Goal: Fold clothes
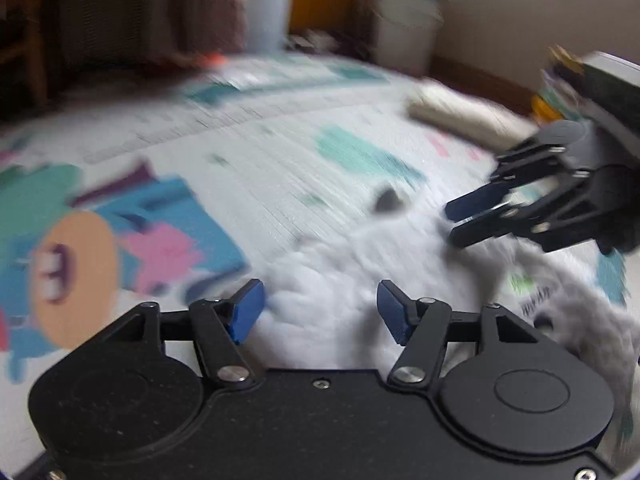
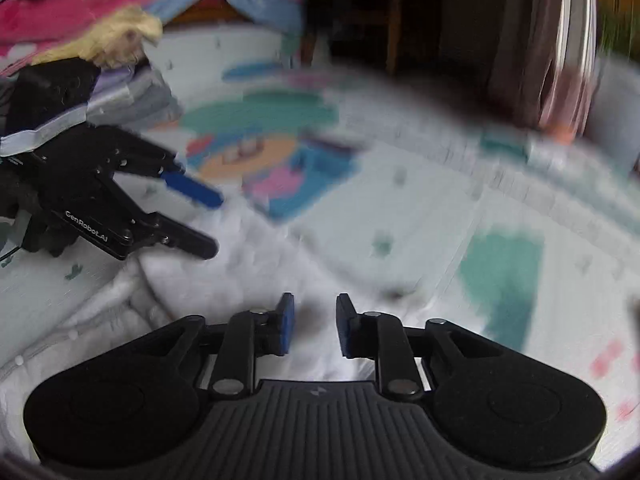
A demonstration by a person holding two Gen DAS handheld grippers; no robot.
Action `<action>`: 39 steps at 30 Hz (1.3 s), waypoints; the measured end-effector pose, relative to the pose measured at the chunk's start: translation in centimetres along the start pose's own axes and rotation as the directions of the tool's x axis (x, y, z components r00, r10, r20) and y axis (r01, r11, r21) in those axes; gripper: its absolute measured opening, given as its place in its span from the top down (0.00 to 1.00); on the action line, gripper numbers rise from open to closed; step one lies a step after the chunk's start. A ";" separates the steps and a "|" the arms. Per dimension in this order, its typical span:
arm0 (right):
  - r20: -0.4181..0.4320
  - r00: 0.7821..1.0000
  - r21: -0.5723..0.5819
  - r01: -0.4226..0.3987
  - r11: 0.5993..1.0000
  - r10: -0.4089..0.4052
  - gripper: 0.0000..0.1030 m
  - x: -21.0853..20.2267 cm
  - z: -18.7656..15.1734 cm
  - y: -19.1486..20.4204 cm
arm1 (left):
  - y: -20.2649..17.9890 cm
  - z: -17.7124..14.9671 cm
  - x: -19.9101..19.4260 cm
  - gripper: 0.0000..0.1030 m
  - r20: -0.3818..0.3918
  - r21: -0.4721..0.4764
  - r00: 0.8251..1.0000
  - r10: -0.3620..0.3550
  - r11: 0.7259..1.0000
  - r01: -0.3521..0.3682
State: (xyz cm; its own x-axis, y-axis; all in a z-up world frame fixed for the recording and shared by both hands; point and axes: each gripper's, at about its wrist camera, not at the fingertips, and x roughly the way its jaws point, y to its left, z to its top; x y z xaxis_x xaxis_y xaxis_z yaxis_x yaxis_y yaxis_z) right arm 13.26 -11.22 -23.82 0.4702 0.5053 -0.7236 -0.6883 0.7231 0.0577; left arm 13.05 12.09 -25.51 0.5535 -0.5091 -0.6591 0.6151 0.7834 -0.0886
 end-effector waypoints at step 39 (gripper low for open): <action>-0.148 0.984 -0.656 -0.176 0.734 0.103 0.54 -16.2 -14.7 11.1 | -17.5 -13.6 -14.0 0.35 -0.229 0.909 0.964 -0.136 0.325 0.262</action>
State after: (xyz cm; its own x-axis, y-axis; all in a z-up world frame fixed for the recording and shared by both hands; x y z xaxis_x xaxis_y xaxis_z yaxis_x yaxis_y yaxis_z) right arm -10.14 -18.30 -21.53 0.3093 0.5019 -0.8078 -0.9504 0.1329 -0.2813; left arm -13.14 10.40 -24.90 0.3211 -0.5154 -0.7945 0.8552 -0.2026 0.4771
